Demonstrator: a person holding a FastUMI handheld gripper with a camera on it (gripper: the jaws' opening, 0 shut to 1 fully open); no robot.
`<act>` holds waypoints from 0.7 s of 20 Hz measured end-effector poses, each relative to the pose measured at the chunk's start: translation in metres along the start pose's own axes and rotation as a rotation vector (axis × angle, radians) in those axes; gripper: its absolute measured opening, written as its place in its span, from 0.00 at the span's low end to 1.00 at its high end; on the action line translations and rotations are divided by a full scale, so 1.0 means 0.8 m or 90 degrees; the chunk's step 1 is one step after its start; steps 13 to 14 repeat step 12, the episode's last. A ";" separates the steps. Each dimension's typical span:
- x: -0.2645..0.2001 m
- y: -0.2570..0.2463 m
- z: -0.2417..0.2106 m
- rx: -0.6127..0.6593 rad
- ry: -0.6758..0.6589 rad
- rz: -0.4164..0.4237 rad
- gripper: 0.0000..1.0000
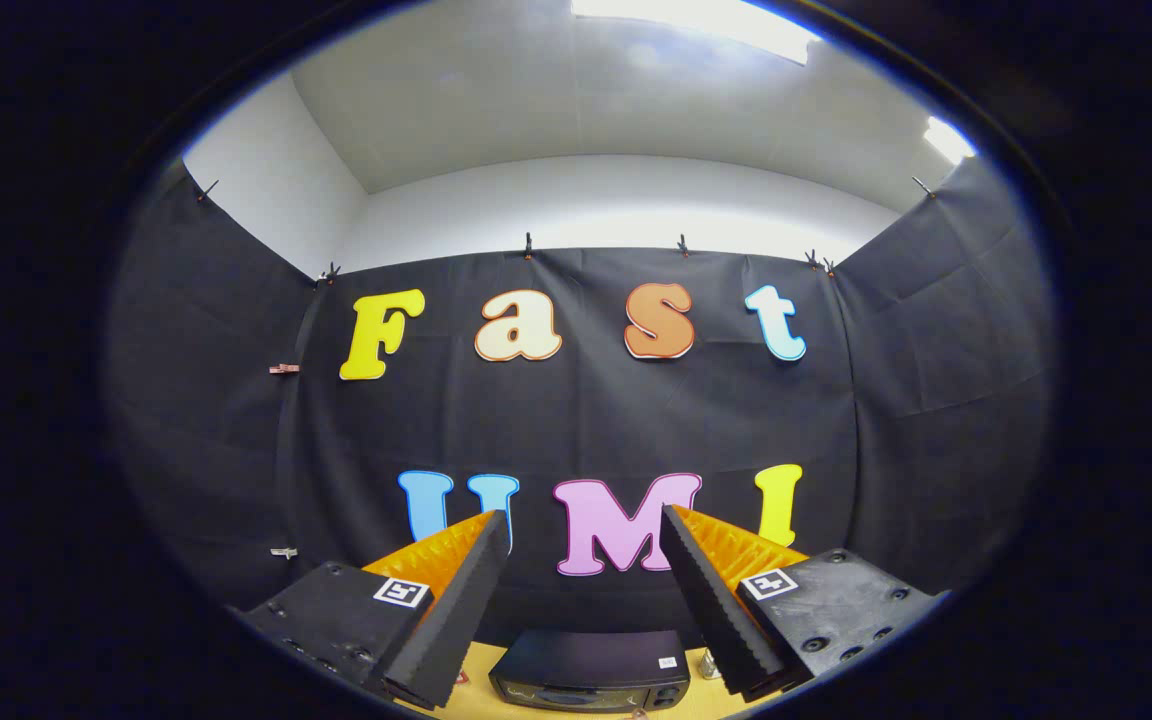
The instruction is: Open the toaster oven, put the food inside, and close the toaster oven door.
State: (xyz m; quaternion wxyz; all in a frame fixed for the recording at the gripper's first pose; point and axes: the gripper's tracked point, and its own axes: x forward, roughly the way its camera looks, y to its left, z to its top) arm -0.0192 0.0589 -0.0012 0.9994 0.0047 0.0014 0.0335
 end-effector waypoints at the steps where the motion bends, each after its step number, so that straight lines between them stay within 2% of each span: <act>1: 0.002 -0.002 -0.002 0.000 0.006 0.000 0.97; 14: 0.016 -0.003 0.000 -0.008 0.012 -0.004 0.97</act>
